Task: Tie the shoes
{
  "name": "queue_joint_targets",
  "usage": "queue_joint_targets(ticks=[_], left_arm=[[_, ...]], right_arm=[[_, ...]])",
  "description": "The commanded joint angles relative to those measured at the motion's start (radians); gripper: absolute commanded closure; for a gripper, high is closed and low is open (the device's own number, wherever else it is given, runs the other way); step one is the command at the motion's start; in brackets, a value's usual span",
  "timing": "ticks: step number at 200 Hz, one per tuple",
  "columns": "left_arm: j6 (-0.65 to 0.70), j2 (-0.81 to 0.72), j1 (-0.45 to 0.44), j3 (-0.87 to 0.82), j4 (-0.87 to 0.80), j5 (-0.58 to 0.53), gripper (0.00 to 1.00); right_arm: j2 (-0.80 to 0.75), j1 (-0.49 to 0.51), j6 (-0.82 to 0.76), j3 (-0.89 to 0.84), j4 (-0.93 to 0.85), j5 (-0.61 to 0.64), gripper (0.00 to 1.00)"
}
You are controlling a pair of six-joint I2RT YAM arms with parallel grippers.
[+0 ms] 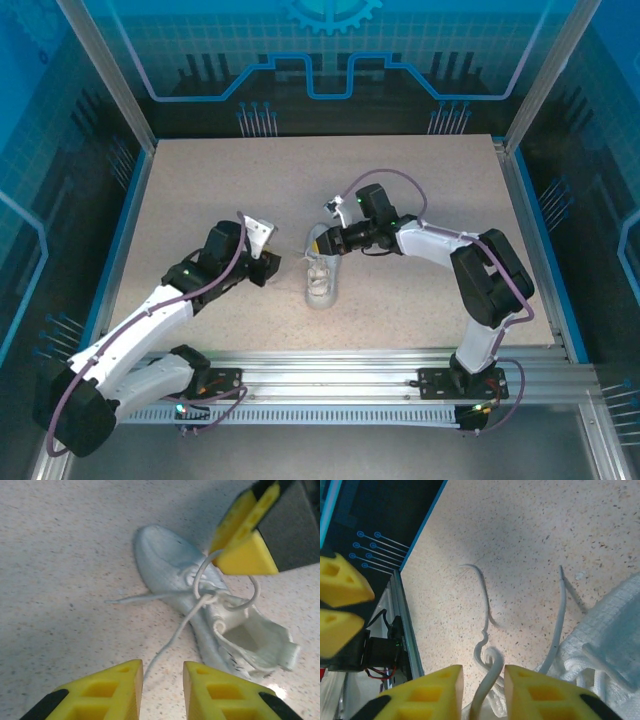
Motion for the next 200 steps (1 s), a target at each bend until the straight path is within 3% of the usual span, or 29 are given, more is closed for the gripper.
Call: queue_joint_targets(ticks=[1, 29, 71, 99, 140, 174, 200], left_arm=[[-0.058, -0.008, 0.023, -0.018, 0.010, 0.048, 0.72], [-0.195, 0.014, 0.118, 0.008, -0.053, 0.042, 0.72], [-0.375, 0.062, 0.257, 0.036, -0.156, 0.100, 0.71], [-0.430, 0.118, 0.311, 0.054, -0.184, 0.148, 0.71], [-0.439, 0.176, 0.384, 0.056, -0.135, 0.191, 0.71], [-0.438, 0.230, 0.429, 0.058, -0.084, 0.248, 0.72], [-0.433, 0.268, 0.430, 0.059, -0.050, 0.283, 0.73]], right_arm=[[-0.008, 0.009, -0.051, 0.046, -0.120, 0.055, 0.67], [-0.040, 0.026, -0.141, 0.112, -0.277, 0.176, 0.62], [-0.099, 0.142, -0.377, 0.268, -0.553, 0.540, 0.60], [-0.107, 0.230, -0.401, 0.357, -0.643, 0.701, 0.56], [-0.055, 0.344, -0.197, 0.443, -0.707, 0.751, 0.56], [0.052, 0.454, 0.235, 0.534, -0.774, 0.796, 0.62], [0.097, 0.546, 0.431, 0.530, -0.716, 0.885, 0.56]])
